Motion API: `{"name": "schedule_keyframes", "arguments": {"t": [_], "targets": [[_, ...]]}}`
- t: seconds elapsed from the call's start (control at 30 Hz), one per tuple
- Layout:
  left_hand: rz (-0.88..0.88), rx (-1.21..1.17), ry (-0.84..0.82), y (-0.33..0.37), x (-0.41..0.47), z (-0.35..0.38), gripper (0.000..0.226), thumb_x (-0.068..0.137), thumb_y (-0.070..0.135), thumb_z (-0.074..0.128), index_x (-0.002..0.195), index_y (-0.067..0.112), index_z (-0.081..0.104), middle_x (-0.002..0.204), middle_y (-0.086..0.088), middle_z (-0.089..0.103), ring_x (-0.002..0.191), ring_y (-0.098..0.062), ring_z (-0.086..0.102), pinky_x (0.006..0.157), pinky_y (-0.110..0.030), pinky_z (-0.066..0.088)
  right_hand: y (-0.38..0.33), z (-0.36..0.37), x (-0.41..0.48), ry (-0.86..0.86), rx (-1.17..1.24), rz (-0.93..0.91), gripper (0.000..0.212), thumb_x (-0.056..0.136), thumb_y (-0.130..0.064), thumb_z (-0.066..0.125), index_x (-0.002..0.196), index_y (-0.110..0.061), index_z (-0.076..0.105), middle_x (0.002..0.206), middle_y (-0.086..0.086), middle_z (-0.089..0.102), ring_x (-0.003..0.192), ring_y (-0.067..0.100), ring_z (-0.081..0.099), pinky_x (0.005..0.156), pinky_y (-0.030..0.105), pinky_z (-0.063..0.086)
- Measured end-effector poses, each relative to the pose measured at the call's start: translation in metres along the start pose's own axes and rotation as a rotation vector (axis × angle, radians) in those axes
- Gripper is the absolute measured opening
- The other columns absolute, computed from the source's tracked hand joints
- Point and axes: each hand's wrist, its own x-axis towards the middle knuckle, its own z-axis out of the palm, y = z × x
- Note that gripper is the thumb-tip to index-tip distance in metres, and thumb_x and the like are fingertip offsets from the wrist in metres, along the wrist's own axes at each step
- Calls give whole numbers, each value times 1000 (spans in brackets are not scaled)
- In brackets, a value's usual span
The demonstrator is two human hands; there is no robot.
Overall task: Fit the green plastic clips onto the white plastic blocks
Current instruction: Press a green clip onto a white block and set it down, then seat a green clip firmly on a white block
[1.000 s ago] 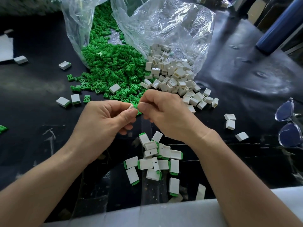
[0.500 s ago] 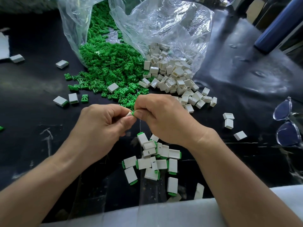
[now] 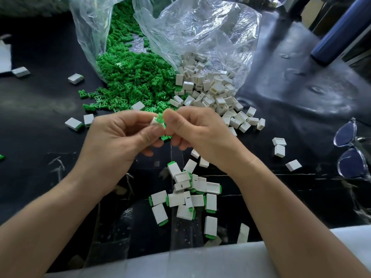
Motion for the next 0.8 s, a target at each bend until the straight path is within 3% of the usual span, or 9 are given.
{"name": "schedule_keyframes", "arguments": {"t": [0.07,0.2,0.33,0.47,0.6,0.73,0.8], "targets": [[15,-51,44,-1,0,0,19,64,22,67,83,23,65,71,4,72,62,-5,66,52,-16,52,-2,0,-1,-47,155,113,47,88,-48,39,72,-10,61,62,-2,60,55,7,56,54,19,45],[38,-95,7,-2,1,-1,20,64,16,67,83,20,71,91,8,73,88,-5,67,74,-15,52,-5,7,0,-215,358,229,57,79,-59,30,76,-11,60,70,3,63,60,14,56,59,25,43],[19,-123,-65,-1,-1,-1,19,66,17,66,84,15,71,83,3,73,72,-9,67,63,-18,53,-8,15,-1,-319,520,253,56,92,-51,24,78,-9,58,71,5,61,61,15,55,58,23,41],[14,-150,-59,-1,-1,-1,19,60,24,69,78,21,75,73,0,71,64,-18,60,58,-20,54,-8,14,-2,-366,586,284,57,93,-52,21,80,-8,56,71,5,60,60,13,55,57,23,39],[44,-172,-83,1,-2,0,18,62,24,68,78,23,75,72,0,70,60,-23,56,52,-21,52,-9,15,-4,-331,535,272,54,94,-49,26,75,-8,56,64,2,57,57,13,52,57,24,37],[78,-175,-90,2,-2,0,16,65,20,67,79,20,76,70,-2,71,54,-24,58,50,-24,53,-8,16,-3,-323,491,276,65,93,-50,28,100,6,59,65,3,56,57,14,50,57,24,37],[84,-173,-99,1,-2,0,17,65,20,67,80,19,76,66,-4,69,51,-22,58,49,-23,52,-9,17,-4,-308,492,279,59,92,-52,28,92,-1,58,64,4,55,56,14,49,56,25,36]]}}
